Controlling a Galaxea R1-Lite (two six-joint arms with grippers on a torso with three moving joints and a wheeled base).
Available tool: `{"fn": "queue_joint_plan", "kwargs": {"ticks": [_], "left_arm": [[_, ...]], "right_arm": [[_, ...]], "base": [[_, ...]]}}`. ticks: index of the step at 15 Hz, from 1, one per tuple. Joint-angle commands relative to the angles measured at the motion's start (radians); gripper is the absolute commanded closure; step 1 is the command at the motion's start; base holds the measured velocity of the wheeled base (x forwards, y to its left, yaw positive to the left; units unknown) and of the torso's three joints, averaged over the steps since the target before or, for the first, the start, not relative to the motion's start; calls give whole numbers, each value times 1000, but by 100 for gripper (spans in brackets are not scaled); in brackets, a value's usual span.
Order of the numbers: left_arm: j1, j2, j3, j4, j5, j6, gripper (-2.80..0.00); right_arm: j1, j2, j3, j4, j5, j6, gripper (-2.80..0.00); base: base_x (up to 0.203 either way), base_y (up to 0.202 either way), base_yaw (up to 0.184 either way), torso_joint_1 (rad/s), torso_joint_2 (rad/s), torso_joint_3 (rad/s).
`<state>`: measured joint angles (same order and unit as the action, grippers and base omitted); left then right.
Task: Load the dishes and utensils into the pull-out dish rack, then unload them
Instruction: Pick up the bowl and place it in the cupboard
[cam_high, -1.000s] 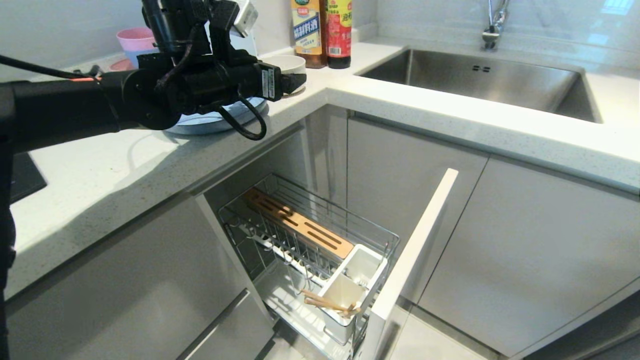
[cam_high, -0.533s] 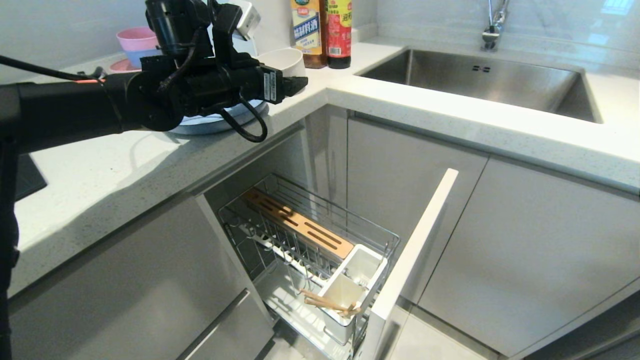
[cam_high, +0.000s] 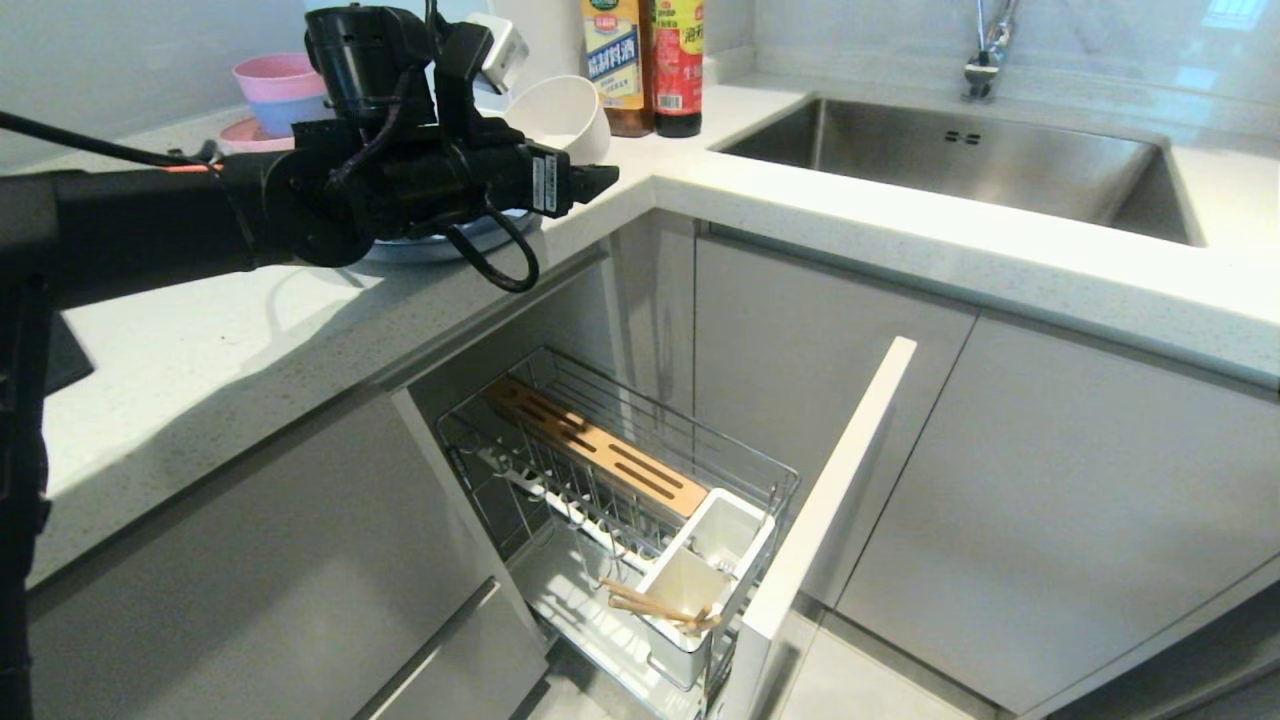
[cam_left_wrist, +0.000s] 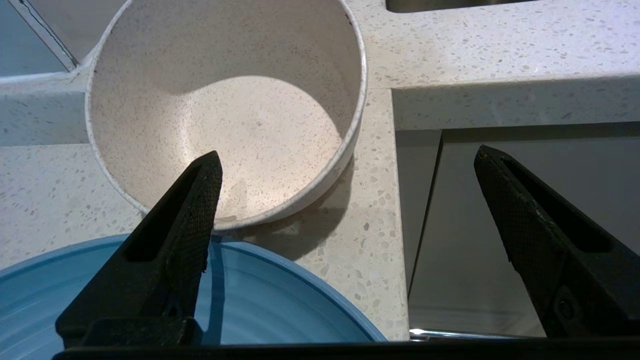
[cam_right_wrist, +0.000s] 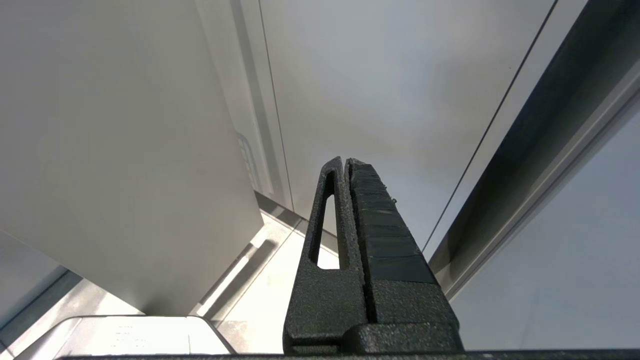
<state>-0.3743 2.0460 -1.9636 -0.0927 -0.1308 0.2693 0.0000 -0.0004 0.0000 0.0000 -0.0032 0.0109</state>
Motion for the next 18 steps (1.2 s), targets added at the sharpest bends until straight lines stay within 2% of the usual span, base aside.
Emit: {"fn": "queue_joint_plan", "kwargs": {"ticks": [1,16,17,18], "left_arm": [[0,2,0,1,0,1,-280],[8,-4,2,-7,33,2,-280],[9,-4,0,-5,33,2,0],[9,-6,2,-2,34,1,0]], "right_arm": [[0,0,2,0,0,0,0],[0,0,2,0,0,0,0],[0,0,2,0,0,0,0],[0,0,2,0,0,0,0]], "base": [[0,0,0,0,0,0],[0,0,0,0,0,0],[0,0,0,0,0,0],[0,0,0,0,0,0]]}}
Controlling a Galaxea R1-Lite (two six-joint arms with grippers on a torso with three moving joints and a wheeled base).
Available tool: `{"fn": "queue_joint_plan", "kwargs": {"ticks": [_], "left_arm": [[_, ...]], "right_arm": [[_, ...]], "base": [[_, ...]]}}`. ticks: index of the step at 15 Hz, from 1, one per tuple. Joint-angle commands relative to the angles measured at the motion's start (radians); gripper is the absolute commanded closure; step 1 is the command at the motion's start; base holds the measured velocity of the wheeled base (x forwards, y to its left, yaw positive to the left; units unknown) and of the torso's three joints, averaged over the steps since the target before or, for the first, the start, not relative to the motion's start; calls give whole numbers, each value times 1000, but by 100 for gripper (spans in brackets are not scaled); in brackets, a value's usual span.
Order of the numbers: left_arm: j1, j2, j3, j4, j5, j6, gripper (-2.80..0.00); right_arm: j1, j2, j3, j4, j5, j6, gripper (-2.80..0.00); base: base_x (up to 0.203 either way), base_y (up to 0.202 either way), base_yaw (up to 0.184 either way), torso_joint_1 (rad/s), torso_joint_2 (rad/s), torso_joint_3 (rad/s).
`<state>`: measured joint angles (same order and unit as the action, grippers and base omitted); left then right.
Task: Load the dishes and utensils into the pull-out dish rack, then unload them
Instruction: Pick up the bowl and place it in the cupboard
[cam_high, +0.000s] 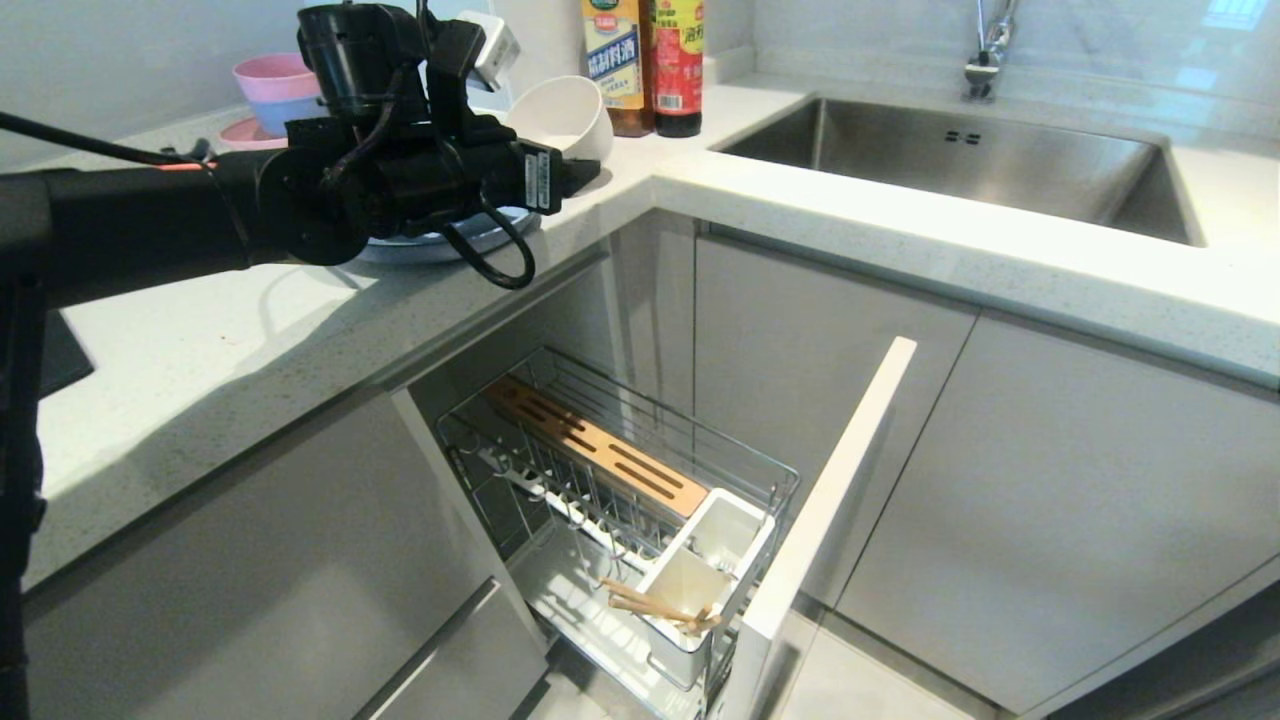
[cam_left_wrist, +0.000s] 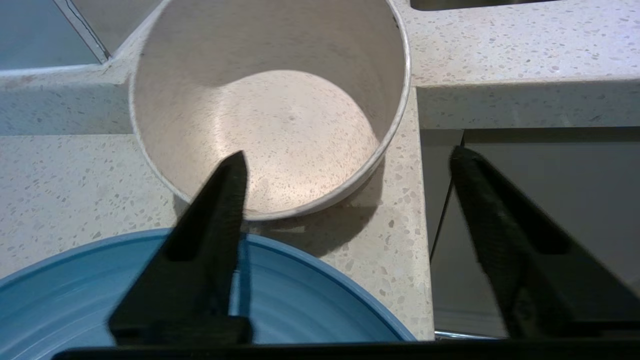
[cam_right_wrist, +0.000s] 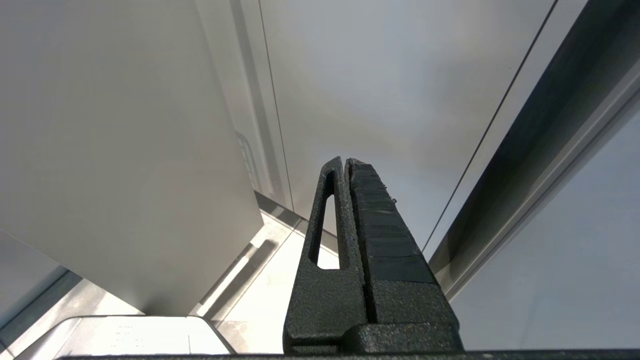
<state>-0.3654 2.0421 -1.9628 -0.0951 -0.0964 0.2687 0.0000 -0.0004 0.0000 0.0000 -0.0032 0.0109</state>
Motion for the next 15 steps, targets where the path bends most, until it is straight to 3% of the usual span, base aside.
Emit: {"fn": "queue_joint_plan", "kwargs": {"ticks": [1,12,15], "left_arm": [[3,-2,1,0,0,3,0],[6,-19,1,0,0,0,0],[6,-39,1,-1,54,-2,0]], "right_arm": [[0,0,2,0,0,0,0],[0,0,2,0,0,0,0],[0,0,2,0,0,0,0]], "base": [[0,0,0,0,0,0],[0,0,0,0,0,0],[0,0,0,0,0,0]]}}
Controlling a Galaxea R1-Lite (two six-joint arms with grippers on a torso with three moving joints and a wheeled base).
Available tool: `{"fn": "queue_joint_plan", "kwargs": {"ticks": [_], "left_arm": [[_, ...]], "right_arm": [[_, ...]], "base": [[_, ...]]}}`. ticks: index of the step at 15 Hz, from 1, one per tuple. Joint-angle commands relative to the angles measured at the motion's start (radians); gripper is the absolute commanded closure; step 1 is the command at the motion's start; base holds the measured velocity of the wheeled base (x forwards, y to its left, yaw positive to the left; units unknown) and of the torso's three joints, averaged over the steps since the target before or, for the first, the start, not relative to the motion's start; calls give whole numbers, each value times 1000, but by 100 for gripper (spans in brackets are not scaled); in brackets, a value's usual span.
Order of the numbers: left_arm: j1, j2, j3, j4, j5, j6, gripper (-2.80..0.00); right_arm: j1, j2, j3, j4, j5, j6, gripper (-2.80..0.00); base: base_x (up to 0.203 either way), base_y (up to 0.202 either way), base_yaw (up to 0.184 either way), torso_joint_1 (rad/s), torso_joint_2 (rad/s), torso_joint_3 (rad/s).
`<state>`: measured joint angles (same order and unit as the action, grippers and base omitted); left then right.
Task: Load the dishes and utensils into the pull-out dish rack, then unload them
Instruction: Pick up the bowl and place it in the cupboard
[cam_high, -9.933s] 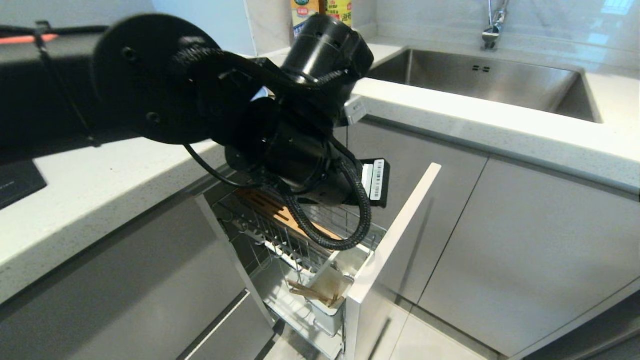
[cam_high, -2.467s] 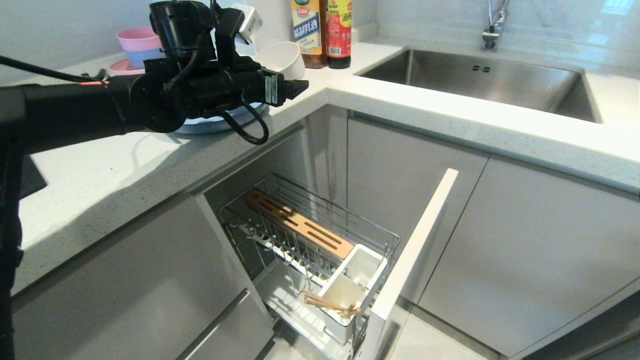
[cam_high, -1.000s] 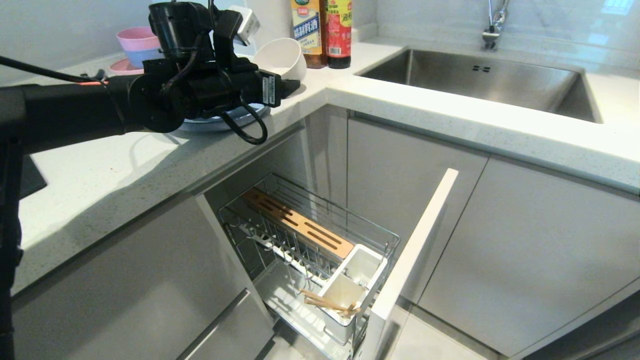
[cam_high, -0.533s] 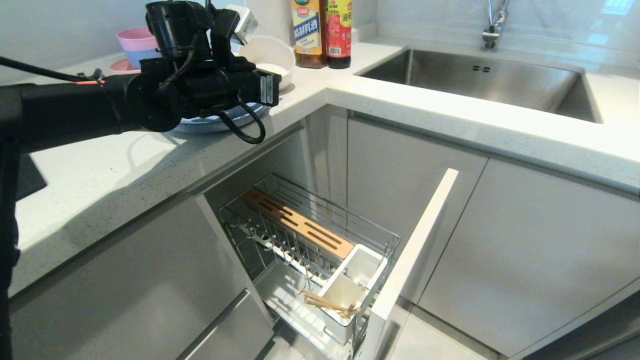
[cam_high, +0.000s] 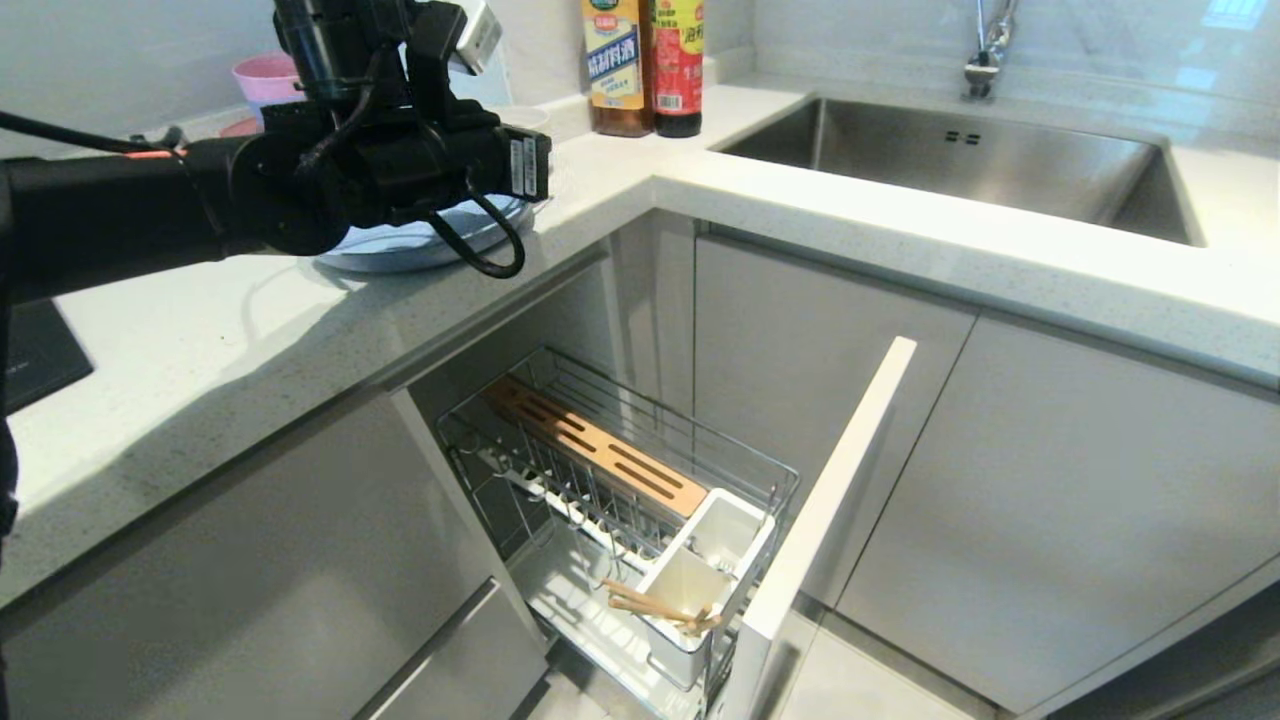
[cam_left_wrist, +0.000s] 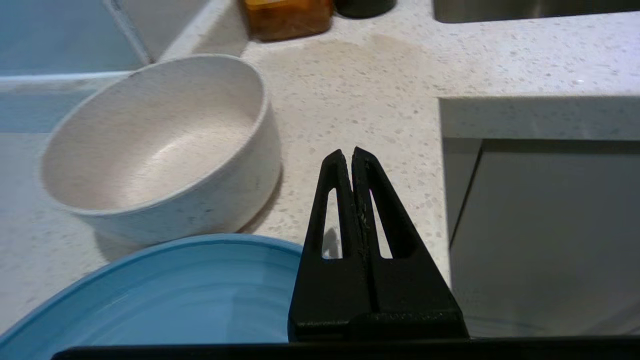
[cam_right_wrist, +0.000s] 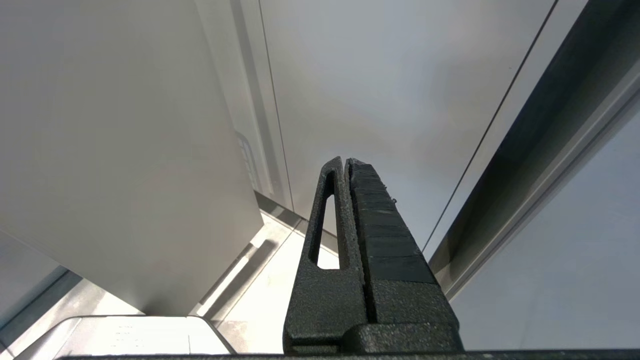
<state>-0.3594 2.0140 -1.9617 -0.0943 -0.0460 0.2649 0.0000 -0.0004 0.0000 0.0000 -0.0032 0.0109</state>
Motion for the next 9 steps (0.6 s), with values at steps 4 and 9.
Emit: {"fn": "queue_joint_plan", "kwargs": {"ticks": [4,9], "left_arm": [[6,-51,1,-14,137,-1,0],[38,-78,0,-23,202,-97,-280]], "right_arm": [[0,0,2,0,0,0,0],[0,0,2,0,0,0,0]], "base": [[0,0,0,0,0,0],[0,0,0,0,0,0]]}}
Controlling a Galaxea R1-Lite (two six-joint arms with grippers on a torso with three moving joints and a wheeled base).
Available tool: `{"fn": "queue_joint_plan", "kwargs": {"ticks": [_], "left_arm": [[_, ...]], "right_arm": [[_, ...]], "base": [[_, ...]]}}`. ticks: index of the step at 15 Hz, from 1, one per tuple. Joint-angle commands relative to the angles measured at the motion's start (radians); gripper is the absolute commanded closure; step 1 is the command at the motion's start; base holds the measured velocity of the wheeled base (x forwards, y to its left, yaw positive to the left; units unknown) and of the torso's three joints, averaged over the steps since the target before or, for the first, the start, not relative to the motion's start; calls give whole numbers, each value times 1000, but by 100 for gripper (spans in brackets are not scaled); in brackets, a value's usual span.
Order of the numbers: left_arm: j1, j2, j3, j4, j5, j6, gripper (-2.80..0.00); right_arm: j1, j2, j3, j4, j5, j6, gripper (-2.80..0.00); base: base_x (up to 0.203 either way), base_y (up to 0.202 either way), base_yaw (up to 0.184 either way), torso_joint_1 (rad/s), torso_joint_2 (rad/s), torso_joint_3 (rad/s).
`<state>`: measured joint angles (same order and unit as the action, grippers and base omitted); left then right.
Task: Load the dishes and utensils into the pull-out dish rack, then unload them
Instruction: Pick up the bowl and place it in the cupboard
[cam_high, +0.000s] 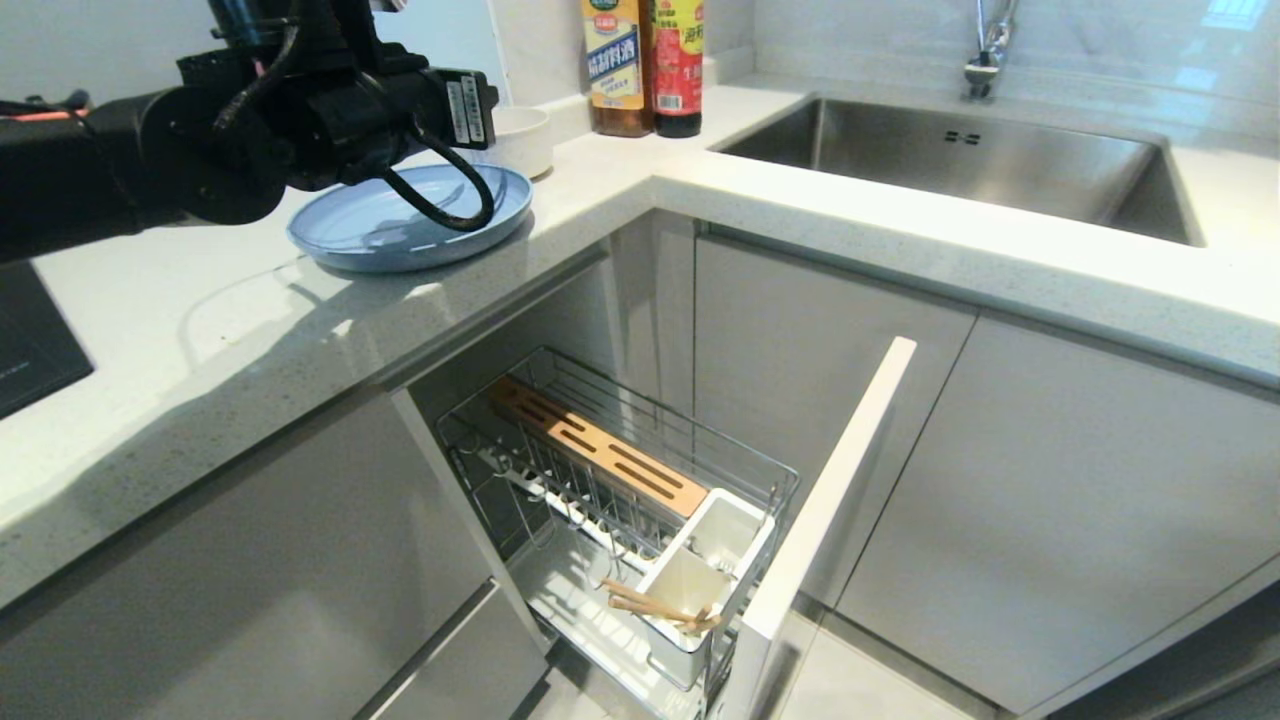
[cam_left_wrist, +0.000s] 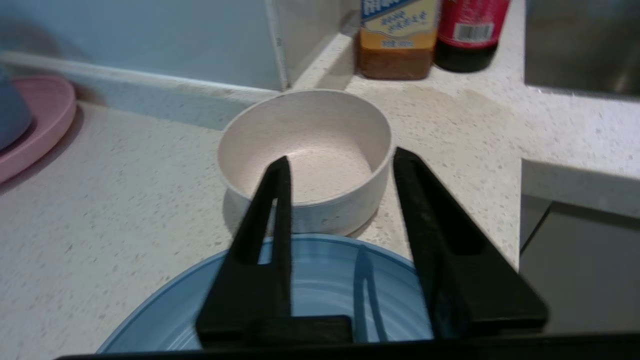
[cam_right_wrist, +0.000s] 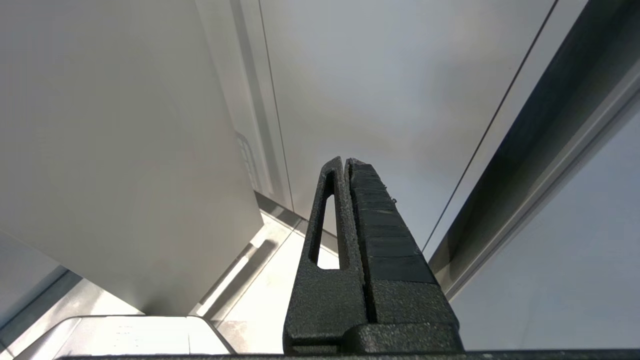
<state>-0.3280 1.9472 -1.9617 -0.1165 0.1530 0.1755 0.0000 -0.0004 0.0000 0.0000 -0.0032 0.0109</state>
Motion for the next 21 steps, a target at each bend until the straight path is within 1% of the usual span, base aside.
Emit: {"fn": "queue_joint_plan", "kwargs": {"ticks": [1,3,4,5,7,10,12,15,17,21], "left_arm": [[15,-11,0,-4,22,-38,-280],[33,-11,0,-23,43,-113,-280],[44,-9,0,-39,61,-142,-280],[51,-6,0,-49,72,-159,-280],[76,2,0,-66,80,-218,-280],[99,25,0,-78,76,-230,-280],[99,37,-1,-79,67,-238,-280],[99,48,-1,-76,22,-254,-280],[102,51,-2,-71,-11,-255,-280],[108,67,-2,-67,-52,-254,-280]], "right_arm": [[0,0,2,0,0,0,0],[0,0,2,0,0,0,0],[0,0,2,0,0,0,0],[0,0,2,0,0,0,0],[0,0,2,0,0,0,0],[0,0,2,0,0,0,0],[0,0,2,0,0,0,0],[0,0,2,0,0,0,0],[0,0,2,0,0,0,0],[0,0,2,0,0,0,0]], "base": [[0,0,0,0,0,0],[0,0,0,0,0,0],[0,0,0,0,0,0],[0,0,0,0,0,0],[0,0,0,0,0,0],[0,0,0,0,0,0],[0,0,0,0,0,0],[0,0,0,0,0,0],[0,0,0,0,0,0],[0,0,0,0,0,0]]}}
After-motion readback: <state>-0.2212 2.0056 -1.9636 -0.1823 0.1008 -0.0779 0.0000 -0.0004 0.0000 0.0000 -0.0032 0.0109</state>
